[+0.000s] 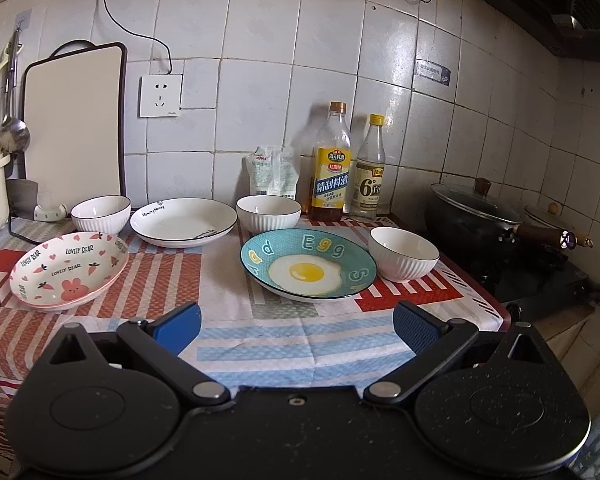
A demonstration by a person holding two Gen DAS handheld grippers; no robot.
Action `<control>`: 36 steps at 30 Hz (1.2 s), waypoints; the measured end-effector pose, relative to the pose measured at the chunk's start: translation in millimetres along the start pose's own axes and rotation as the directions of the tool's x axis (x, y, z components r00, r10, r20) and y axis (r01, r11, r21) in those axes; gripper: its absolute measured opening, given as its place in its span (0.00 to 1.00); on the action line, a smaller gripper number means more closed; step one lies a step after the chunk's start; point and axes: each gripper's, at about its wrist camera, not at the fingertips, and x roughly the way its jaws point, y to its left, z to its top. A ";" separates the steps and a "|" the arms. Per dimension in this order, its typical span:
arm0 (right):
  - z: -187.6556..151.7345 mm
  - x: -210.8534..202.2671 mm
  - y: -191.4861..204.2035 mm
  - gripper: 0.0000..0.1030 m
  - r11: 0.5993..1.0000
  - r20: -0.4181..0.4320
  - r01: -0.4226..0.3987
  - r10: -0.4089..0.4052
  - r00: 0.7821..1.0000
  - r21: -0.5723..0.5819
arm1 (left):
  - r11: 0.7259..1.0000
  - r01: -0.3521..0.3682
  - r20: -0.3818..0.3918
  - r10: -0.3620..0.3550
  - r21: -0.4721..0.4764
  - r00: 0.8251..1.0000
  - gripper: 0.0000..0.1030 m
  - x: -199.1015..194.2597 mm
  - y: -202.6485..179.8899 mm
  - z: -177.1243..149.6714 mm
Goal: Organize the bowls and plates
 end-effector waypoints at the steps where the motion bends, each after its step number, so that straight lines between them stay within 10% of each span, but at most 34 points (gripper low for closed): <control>1: -0.6 -0.6 0.2 1.00 1.000 0.002 0.002 -0.002 1.000 0.000 | 1.000 0.005 -0.004 -0.005 -0.005 1.000 1.00 1.0 1.5 -0.3; 36: -9.6 -9.4 -5.3 1.00 0.999 0.071 -0.012 0.009 0.997 0.043 | 0.998 0.055 -0.017 -0.056 -0.013 0.998 1.00 3.4 5.8 -13.0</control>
